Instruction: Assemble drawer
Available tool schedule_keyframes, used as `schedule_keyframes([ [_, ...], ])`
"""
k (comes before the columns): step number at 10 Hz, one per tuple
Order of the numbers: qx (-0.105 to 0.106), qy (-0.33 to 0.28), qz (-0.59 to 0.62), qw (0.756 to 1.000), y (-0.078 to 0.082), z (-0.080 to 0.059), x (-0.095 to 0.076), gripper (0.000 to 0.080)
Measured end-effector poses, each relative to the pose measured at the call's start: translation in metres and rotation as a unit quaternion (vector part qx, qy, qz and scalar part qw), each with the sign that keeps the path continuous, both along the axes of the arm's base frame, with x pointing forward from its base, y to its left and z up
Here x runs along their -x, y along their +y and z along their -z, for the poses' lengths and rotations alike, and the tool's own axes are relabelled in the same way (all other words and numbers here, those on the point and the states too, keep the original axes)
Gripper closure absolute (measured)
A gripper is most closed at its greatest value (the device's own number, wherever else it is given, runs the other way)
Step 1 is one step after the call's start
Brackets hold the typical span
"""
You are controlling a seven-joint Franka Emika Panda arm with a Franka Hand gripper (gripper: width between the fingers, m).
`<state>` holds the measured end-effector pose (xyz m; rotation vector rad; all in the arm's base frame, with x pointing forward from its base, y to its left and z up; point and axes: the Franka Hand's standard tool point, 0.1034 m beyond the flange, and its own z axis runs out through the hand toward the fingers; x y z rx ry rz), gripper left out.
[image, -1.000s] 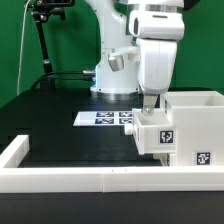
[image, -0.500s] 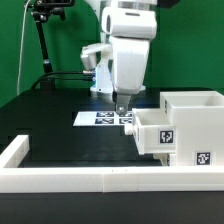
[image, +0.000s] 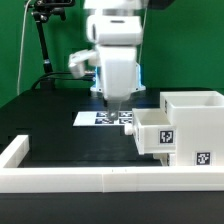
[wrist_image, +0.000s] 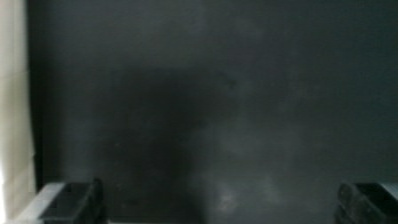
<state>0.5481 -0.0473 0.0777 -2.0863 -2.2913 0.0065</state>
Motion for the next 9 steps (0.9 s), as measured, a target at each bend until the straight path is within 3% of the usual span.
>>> schedule_keyframes([
  [3, -0.042, 0.016, -0.005, 0.999, -0.008, 0.013, -0.002, 0.0150],
  [9, -0.046, 0.025, 0.058, 0.997, 0.036, 0.014, -0.004, 0.0150],
])
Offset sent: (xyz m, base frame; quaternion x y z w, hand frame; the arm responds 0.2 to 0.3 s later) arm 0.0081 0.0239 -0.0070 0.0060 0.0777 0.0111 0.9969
